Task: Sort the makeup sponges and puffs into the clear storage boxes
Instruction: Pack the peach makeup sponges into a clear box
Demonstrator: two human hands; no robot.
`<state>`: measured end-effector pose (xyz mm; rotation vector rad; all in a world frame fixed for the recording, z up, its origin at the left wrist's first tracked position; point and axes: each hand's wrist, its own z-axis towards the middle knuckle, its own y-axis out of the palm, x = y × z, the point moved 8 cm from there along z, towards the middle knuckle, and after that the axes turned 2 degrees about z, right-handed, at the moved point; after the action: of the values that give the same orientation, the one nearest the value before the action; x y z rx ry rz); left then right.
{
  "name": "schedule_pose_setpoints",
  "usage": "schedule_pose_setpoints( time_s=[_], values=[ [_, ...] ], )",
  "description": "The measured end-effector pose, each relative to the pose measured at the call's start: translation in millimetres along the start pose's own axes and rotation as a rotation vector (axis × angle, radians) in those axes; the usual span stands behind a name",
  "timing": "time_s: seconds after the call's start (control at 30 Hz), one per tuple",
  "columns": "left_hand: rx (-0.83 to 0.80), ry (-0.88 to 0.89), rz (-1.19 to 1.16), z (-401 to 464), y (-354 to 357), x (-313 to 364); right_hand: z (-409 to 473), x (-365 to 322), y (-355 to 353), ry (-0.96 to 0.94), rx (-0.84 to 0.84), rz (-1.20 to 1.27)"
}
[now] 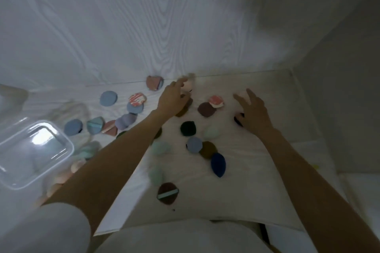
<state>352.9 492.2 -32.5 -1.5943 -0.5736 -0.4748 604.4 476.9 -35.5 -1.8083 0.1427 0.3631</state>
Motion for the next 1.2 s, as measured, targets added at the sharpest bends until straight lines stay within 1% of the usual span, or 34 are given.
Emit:
schedule_pose_setpoints(
  time_s=[0.03, 0.07, 0.13, 0.23, 0.27, 0.33, 0.4, 0.43, 0.5, 0.57, 0.63, 0.77, 0.87, 1.0, 1.13, 1.2],
  values=[
    [0.017, 0.015, 0.056, 9, 1, 5, 10, 6, 8, 0.0, -0.076, -0.078],
    [0.017, 0.026, 0.13, 19, 5, 8, 22, 12, 14, 0.001, -0.117, -0.13],
    [-0.022, 0.006, 0.256, 35, 14, 6, 41, 22, 17, 0.025, -0.124, -0.122],
    [-0.129, -0.077, 0.331, 51, 31, -12, 58, 32, 15, 0.062, -0.068, 0.011],
    [-0.14, -0.089, 0.338, 52, 34, -16, 58, 30, 11, 0.042, -0.019, 0.028],
    [-0.092, -0.061, 0.339, 51, 27, -10, 51, 19, -1, -0.039, 0.113, 0.057],
    [0.022, 0.026, 0.253, 39, 7, 8, 31, 2, -11, -0.117, 0.221, 0.159],
    [0.078, 0.065, 0.154, 27, -6, 15, 17, -9, -14, -0.136, 0.248, 0.244],
    [0.133, 0.085, -0.131, -7, -27, 21, -15, -27, -13, -0.084, 0.224, 0.447],
    [0.134, 0.026, -0.353, -51, -41, 11, -48, -50, -2, -0.018, 0.143, 0.607],
    [0.151, -0.076, -0.45, -98, -52, -13, -75, -80, 16, -0.043, 0.09, 0.643],
    [0.269, -0.246, -0.478, -199, -80, -78, -113, -149, 62, -0.197, -0.003, 0.582],
    [0.422, -0.369, -0.498, -268, -105, -124, -134, -200, 95, -0.329, -0.14, 0.551],
    [0.6, -0.511, -0.495, -335, -143, -176, -152, -273, 113, -0.539, -0.215, 0.571],
    [0.772, -0.559, -0.555, -376, -174, -215, -167, -339, 130, -0.605, -0.263, 0.541],
    [0.787, -0.56, -0.55, -386, -183, -230, -171, -369, 134, -0.643, -0.219, 0.502]
  ],
)
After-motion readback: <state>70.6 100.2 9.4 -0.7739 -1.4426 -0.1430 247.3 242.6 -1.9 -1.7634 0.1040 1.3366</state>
